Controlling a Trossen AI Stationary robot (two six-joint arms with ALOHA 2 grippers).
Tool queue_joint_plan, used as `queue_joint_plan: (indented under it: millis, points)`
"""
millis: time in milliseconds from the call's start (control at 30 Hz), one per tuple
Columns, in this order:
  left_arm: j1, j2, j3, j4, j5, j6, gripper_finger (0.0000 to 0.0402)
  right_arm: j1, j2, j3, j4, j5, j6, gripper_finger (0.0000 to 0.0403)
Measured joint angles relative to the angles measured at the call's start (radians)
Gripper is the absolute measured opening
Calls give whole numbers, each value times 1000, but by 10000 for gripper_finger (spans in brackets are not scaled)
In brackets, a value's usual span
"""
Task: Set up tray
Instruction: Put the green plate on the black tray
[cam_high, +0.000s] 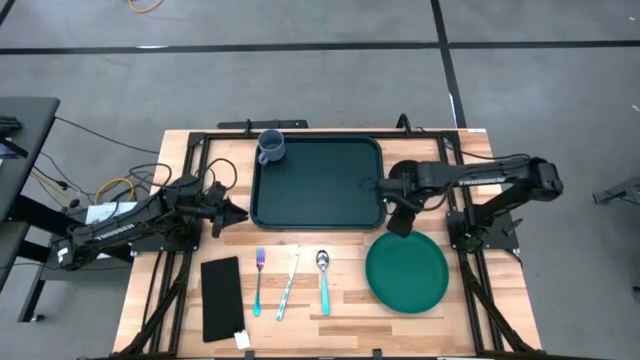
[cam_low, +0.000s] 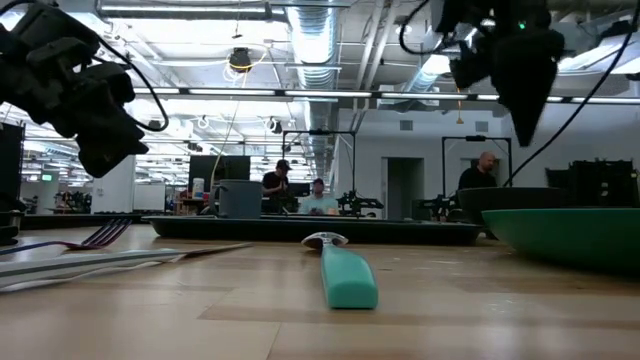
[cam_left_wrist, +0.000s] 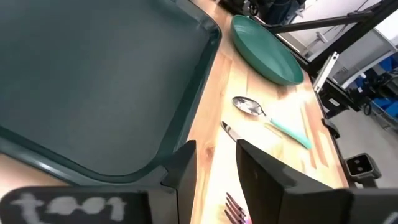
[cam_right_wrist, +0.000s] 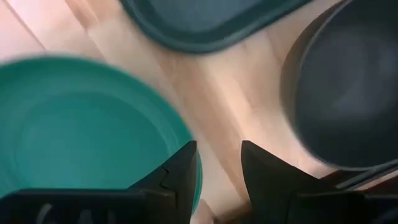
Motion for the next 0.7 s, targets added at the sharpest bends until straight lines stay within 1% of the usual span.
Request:
queue_joint_plan:
  millis: [133,200,267,333,533,633,700]
  points:
    - [-19,0,0,0,-1,-20,100,12,-16,-99,59,-90,21,118]
    - [-27,0,0,0,-3,-27,100,32,-58,-148,90,-112,81,118]
    - [-34,0,0,0,-8,-41,100,57,-109,-192,97,-113,179,118]
    - [-35,0,0,0,-8,-50,100,85,-174,-232,99,-113,312,118]
    - [-35,0,0,0,-13,-57,100,219,-375,-351,101,-108,813,118]
    - [-35,0,0,0,-18,-57,100,305,-433,-390,88,-104,1017,118]
    - [-35,0,0,0,-19,-57,100,368,-450,-409,67,-102,1133,118]
